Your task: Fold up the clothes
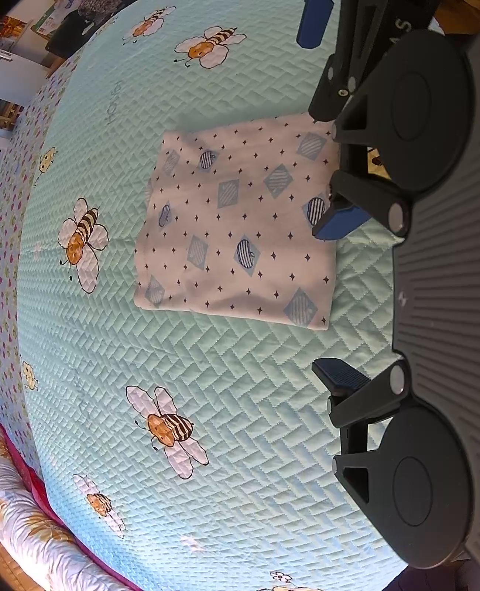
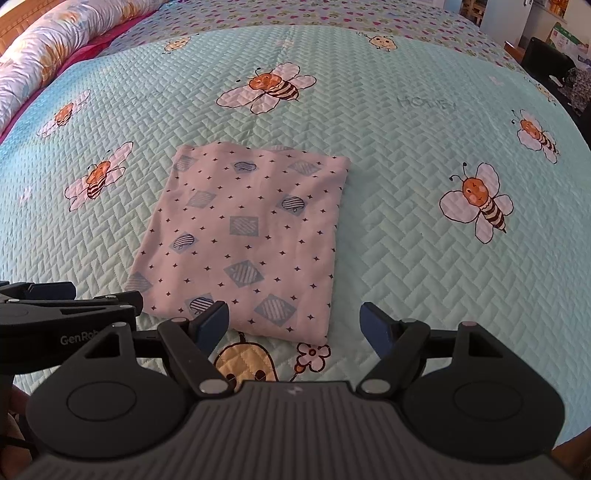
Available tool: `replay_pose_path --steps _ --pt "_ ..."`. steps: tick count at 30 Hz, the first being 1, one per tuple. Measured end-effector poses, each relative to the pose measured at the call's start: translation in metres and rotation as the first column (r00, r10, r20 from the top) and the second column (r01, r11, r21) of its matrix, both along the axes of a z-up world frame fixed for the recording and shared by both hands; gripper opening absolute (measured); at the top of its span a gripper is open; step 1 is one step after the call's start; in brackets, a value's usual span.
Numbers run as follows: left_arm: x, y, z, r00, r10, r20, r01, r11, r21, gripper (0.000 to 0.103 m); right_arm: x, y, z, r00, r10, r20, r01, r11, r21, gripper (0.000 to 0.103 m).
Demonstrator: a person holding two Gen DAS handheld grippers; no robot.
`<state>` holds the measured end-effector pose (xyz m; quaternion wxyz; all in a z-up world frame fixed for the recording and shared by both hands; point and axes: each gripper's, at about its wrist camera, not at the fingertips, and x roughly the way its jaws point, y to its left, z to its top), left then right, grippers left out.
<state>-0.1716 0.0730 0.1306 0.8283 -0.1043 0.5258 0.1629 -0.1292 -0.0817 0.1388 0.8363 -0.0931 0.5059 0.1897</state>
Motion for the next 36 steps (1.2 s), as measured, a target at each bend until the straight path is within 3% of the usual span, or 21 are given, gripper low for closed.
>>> replay_pose_path --steps 4,9,13,16,19,23,28,32,35,36 --pt "0.002 0.004 -0.004 1.0 0.004 -0.004 -0.004 1.0 -0.023 0.073 0.004 -0.005 -0.003 1.0 -0.015 -0.015 0.015 0.999 0.029 0.078" --pt "-0.001 0.02 -0.007 0.999 0.036 0.033 -0.031 0.99 -0.136 0.073 0.011 -0.016 -0.008 0.999 -0.034 -0.042 0.037 0.995 0.09 0.078" --pt "-0.004 0.043 -0.008 0.993 0.061 0.101 -0.034 0.969 -0.246 0.073 0.027 -0.042 -0.017 0.99 -0.064 -0.129 0.093 0.967 0.236 0.078" --pt "-0.007 0.066 -0.011 0.984 0.098 0.151 -0.045 0.947 -0.319 0.073 0.042 -0.072 -0.03 0.971 -0.082 -0.226 0.17 0.897 0.408 0.078" --pt "-0.007 0.096 -0.023 0.97 0.172 0.17 -0.096 0.92 -0.381 0.073 0.056 -0.1 -0.049 0.946 -0.101 -0.307 0.259 0.804 0.535 0.078" --pt "0.005 0.134 -0.051 0.953 0.237 0.19 -0.102 0.839 -0.534 0.073 0.076 -0.121 -0.079 0.919 -0.108 -0.379 0.336 0.715 0.613 0.078" --pt "0.033 0.151 -0.082 0.955 0.244 0.168 -0.096 0.792 -0.603 0.073 0.112 -0.121 -0.113 0.911 -0.075 -0.405 0.349 0.664 0.662 0.078" --pt "0.049 0.159 -0.099 0.953 0.246 0.178 -0.072 0.752 -0.655 0.074 0.137 -0.109 -0.131 0.9 -0.031 -0.435 0.34 0.673 0.656 0.079" --pt "0.06 0.161 -0.104 0.952 0.228 0.203 -0.023 0.716 -0.697 0.09 0.151 -0.094 -0.135 0.893 0.032 -0.448 0.312 0.673 0.671 0.082" --pt "0.065 0.158 -0.104 0.956 0.207 0.206 -0.005 0.719 -0.695 0.093 0.156 -0.089 -0.136 0.89 0.053 -0.452 0.303 0.672 0.675 0.082"
